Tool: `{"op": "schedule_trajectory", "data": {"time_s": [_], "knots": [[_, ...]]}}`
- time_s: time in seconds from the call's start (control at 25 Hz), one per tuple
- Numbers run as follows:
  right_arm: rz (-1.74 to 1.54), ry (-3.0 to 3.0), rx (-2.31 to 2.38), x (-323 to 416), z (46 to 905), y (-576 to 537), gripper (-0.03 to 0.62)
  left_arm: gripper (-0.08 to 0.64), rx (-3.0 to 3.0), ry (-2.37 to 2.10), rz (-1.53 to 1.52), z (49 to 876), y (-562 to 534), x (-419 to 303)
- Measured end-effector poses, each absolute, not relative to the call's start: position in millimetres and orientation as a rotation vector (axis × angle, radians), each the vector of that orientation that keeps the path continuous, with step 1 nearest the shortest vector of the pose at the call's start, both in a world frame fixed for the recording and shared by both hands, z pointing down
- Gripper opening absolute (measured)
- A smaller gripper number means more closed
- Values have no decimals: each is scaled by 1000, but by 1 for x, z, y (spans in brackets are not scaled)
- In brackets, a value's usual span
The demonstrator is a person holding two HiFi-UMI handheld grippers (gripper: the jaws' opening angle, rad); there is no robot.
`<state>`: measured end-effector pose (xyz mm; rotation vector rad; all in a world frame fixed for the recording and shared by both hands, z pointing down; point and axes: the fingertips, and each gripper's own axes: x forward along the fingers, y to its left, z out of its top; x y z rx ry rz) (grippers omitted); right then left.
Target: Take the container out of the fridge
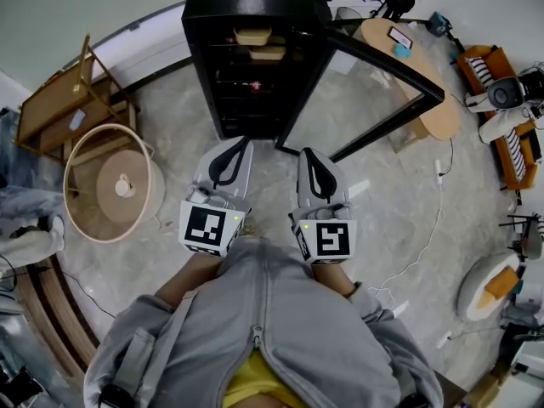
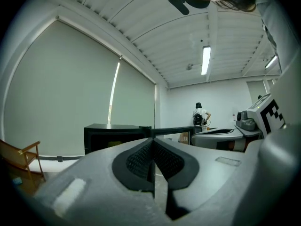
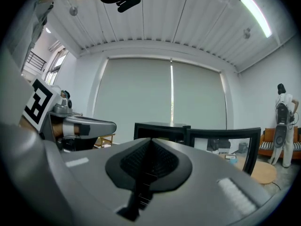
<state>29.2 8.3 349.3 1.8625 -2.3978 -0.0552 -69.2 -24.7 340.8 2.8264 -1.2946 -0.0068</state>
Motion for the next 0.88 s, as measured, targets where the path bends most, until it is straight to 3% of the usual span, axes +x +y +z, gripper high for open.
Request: {"op": "schedule_trajectory", "data": {"time_s": [0.88], "knots": [[-128,-2508,1677,82,358,-162,0,-1,2703,-1425,-37,361,-176,-16]]}}
